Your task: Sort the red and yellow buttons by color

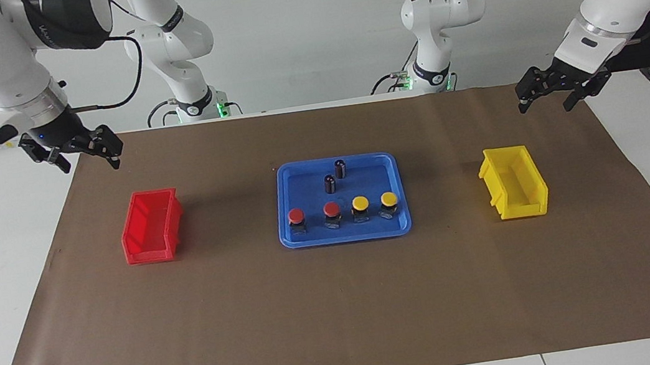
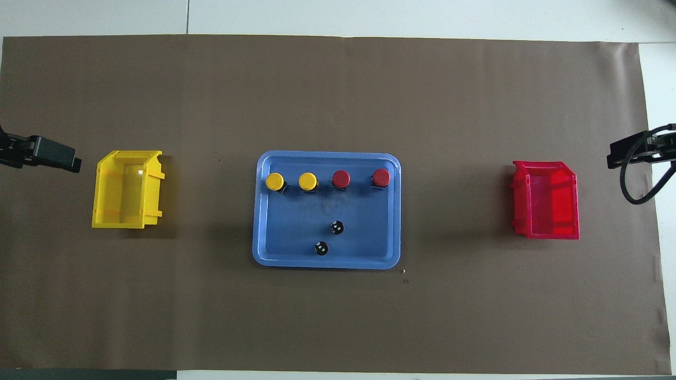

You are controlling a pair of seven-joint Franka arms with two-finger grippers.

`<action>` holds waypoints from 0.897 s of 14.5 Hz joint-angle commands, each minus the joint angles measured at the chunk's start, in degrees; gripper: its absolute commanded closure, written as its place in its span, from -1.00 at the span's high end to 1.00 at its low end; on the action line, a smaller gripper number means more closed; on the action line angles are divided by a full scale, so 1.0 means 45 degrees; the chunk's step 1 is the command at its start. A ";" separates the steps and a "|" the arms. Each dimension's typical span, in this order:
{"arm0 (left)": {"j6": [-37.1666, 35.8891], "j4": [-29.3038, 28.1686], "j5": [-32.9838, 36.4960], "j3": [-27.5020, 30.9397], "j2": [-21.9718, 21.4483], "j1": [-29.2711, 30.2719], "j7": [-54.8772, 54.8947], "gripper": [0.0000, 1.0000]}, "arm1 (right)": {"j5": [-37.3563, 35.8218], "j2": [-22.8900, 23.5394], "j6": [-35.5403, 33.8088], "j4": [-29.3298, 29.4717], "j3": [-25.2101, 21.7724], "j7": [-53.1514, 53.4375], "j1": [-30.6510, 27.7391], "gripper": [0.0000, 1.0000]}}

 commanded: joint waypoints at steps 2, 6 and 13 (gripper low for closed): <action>-0.0069 -0.0202 -0.0125 -0.0034 -0.0263 0.0099 0.0113 1.00 | -0.0007 -0.0179 0.0173 -0.0191 0.0066 -0.0321 -0.0170 1.00; -0.0069 -0.0202 -0.0125 -0.0014 -0.0263 0.0099 0.0113 1.00 | -0.0007 -0.0237 0.0056 -0.0288 0.0046 -0.0225 -0.0092 1.00; -0.0069 -0.0202 -0.0105 -0.0034 -0.0264 0.0099 0.0113 1.00 | -0.0203 -0.0159 0.0270 -0.0191 0.0144 -0.0575 0.0006 1.00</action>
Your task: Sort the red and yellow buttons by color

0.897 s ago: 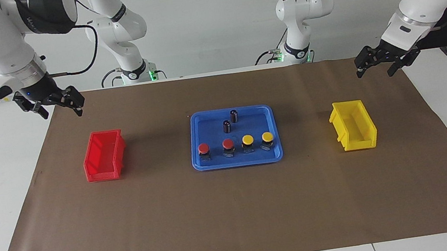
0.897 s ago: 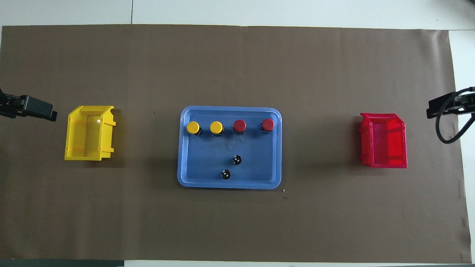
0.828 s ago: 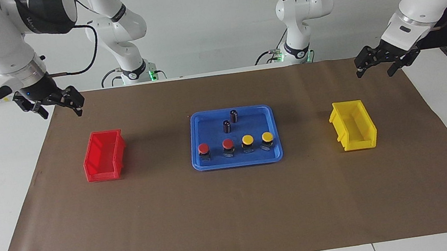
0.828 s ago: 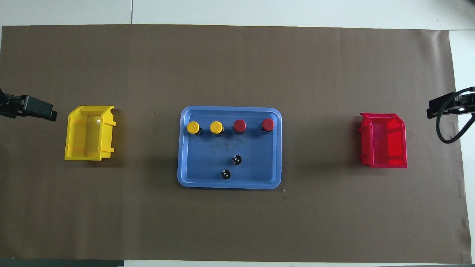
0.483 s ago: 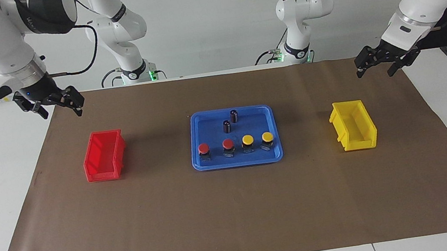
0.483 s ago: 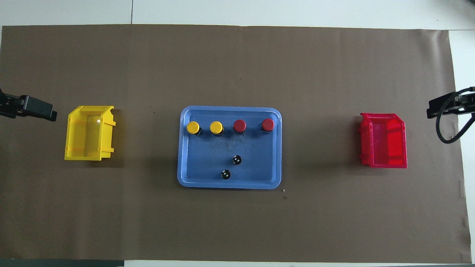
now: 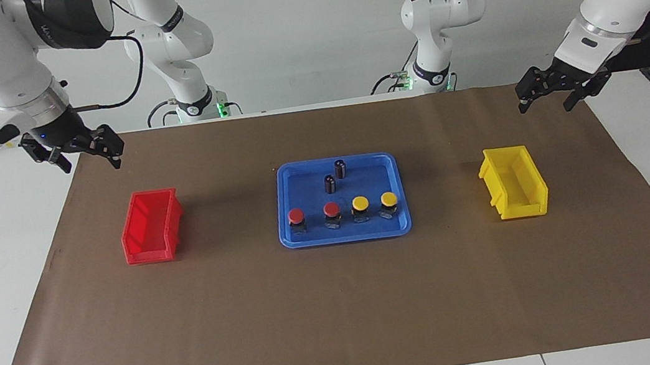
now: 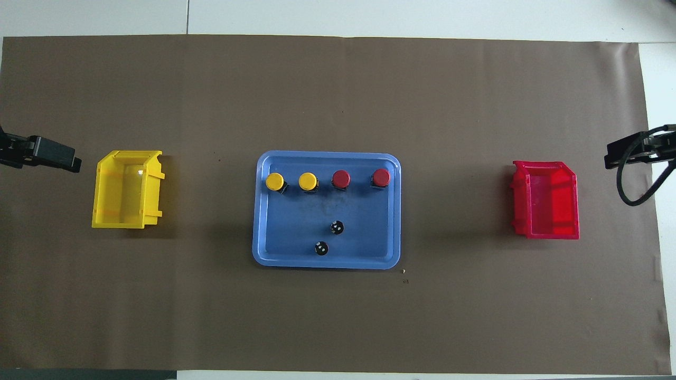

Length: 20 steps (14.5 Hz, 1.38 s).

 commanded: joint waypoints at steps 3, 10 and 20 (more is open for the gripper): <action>-0.0088 -0.0202 -0.0105 -0.0034 -0.0244 0.0099 0.0113 1.00 | 0.0609 0.0873 0.0051 0.1150 0.0492 0.0318 0.0681 1.00; -0.0069 -0.0202 -0.0125 -0.0034 -0.0244 0.0099 0.0113 1.00 | 0.0673 0.4295 0.2369 0.3016 0.0670 0.6001 0.5154 1.00; -0.0089 -0.0202 -0.0105 -0.0034 -0.0244 0.0099 0.0113 1.00 | 0.0770 0.3946 0.7157 -0.2298 0.0924 0.7452 0.6097 0.82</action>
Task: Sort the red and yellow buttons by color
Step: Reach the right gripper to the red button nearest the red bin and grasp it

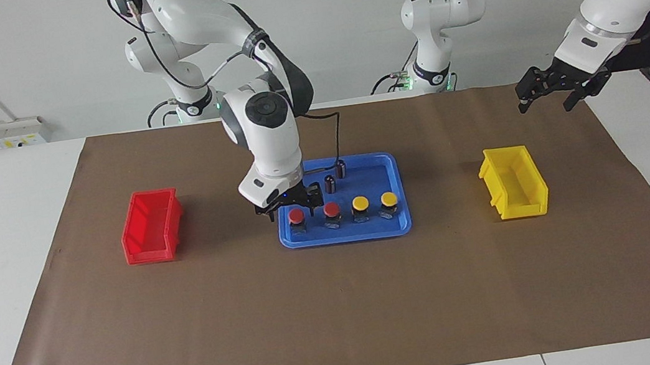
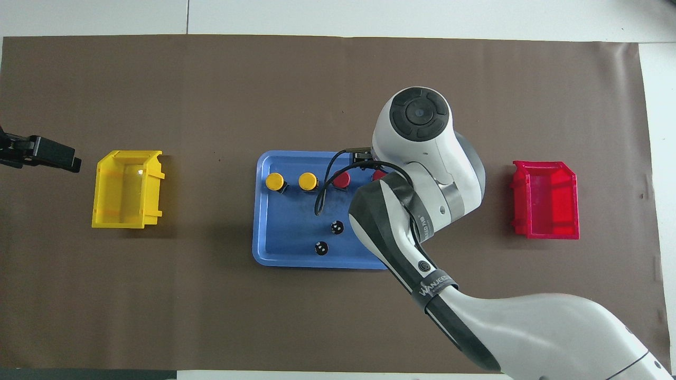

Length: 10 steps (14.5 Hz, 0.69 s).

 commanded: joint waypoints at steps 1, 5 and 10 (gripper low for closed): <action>-0.0089 -0.0202 -0.0125 -0.0034 -0.0244 0.0099 0.0113 1.00 | 0.0121 -0.0540 0.0326 -0.0799 0.0047 0.0169 -0.0040 0.77; -0.0089 -0.0202 -0.0105 -0.0034 -0.0263 0.0099 0.0113 1.00 | 0.0121 -0.0501 0.1086 -0.1307 0.0047 0.0091 -0.0059 0.58; -0.0089 -0.0202 -0.0105 -0.0034 -0.0263 0.0099 0.0113 1.00 | 0.0121 -0.0520 0.1303 -0.1581 0.0047 -0.0065 -0.0039 0.26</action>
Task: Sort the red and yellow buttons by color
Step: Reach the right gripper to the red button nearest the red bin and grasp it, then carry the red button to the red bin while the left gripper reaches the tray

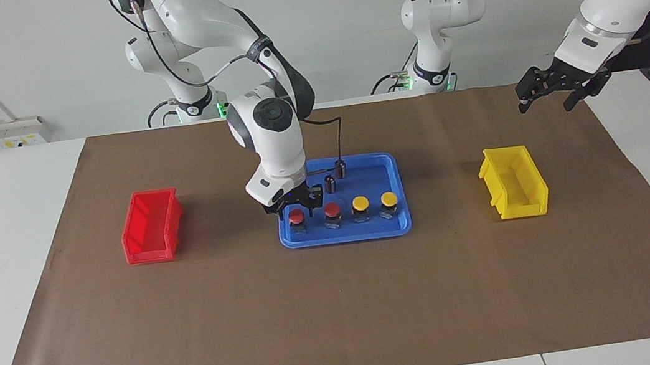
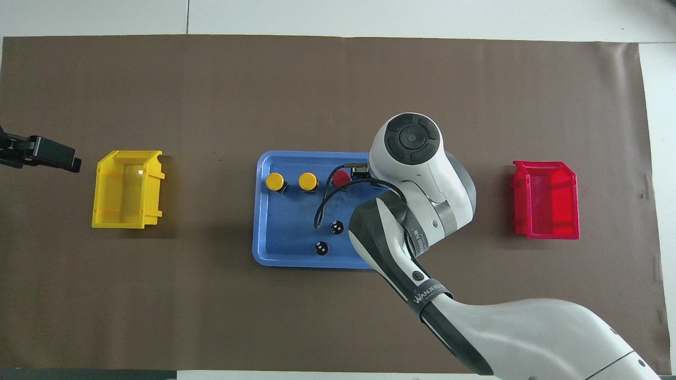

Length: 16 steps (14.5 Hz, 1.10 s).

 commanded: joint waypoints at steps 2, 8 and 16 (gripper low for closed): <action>-0.0089 -0.0202 -0.0105 -0.0034 -0.0263 0.0099 0.0113 1.00 | 0.0121 -0.0370 0.0270 -0.0556 0.0070 -0.0186 -0.0116 -0.36; 0.2985 -0.2420 -0.0125 -0.0189 -0.1081 -0.0716 -0.1109 1.00 | 0.0179 -0.0368 -0.4487 0.3191 0.0090 -0.1290 -0.1184 -0.86; 0.7837 -0.4303 -0.0125 -0.0209 0.1294 -0.5015 -0.7053 0.95 | 0.0218 -0.5251 -0.3447 -0.2932 0.0031 -1.0880 -0.7668 -0.86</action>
